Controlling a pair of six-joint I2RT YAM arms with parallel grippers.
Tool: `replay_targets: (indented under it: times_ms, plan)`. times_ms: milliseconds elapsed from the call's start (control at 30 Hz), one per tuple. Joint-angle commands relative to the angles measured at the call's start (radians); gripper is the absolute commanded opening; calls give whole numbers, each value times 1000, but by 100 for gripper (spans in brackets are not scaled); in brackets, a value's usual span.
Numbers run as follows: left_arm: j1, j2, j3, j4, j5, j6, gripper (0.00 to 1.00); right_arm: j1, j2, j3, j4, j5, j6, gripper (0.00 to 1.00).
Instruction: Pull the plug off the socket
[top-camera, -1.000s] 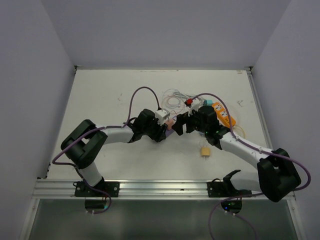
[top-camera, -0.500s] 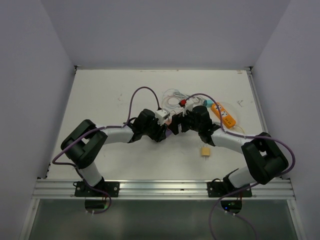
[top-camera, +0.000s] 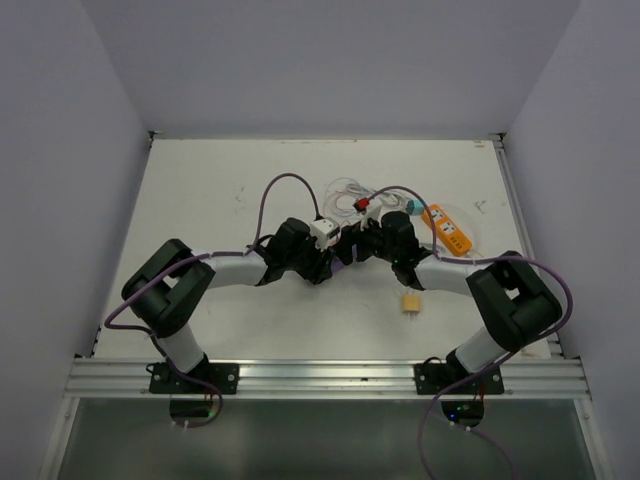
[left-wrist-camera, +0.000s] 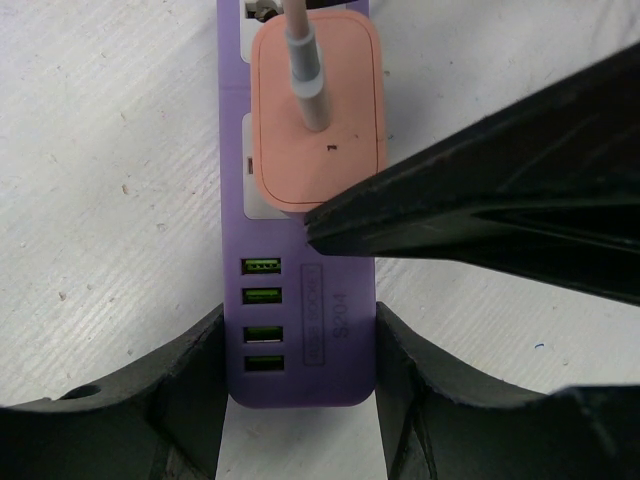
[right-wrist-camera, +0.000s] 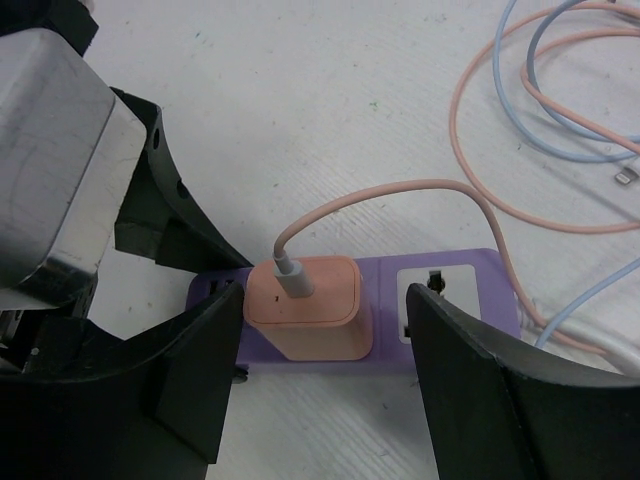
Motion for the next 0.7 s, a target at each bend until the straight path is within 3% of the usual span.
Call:
replay_targets:
  times_ms: [0,100,433,667]
  plan:
    - [15,45,-34,-158,-46,-23,0,12,23,31,95,-27,14,69]
    - [17,47,-33,-160,-47,-23,0,13,40,26,107,-33,17,62]
    - [17,48,-33,-165,-43,-29,0,19,14,-11,145,-63,17,0]
    - [18,48,-33,-166,-31,-41,0,19,-35,-50,231,-66,37,0]
